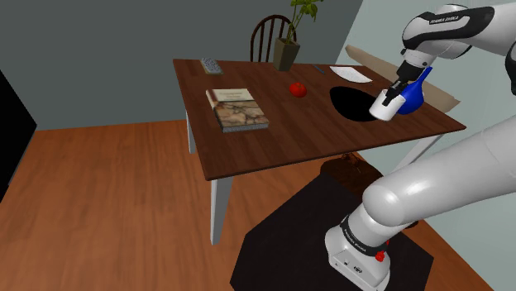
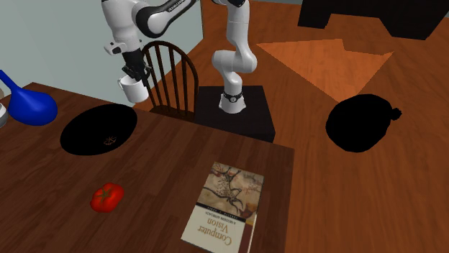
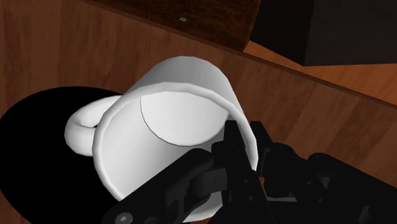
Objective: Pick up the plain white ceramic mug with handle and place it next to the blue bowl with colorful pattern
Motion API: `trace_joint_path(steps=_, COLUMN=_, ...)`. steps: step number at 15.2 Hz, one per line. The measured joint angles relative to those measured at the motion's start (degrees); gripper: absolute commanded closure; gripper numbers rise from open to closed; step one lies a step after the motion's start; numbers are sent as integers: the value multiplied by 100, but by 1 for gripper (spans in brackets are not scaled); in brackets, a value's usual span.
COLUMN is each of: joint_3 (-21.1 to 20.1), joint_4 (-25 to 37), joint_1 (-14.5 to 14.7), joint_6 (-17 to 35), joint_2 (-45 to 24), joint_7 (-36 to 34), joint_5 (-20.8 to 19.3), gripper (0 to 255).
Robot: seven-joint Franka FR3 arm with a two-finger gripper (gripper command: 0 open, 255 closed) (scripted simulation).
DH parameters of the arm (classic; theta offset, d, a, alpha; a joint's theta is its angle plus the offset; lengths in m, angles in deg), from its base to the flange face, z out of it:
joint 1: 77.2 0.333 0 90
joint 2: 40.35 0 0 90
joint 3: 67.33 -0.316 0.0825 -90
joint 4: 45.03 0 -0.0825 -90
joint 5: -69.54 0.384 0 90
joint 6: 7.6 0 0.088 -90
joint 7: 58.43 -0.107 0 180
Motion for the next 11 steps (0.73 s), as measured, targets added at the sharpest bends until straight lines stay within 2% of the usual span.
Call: trace_joint_path(steps=11, joint_3=204, joint_4=-676, joint_1=6, joint_6=872, joint_2=-236, joint_7=104, joint_5=70, gripper=255)
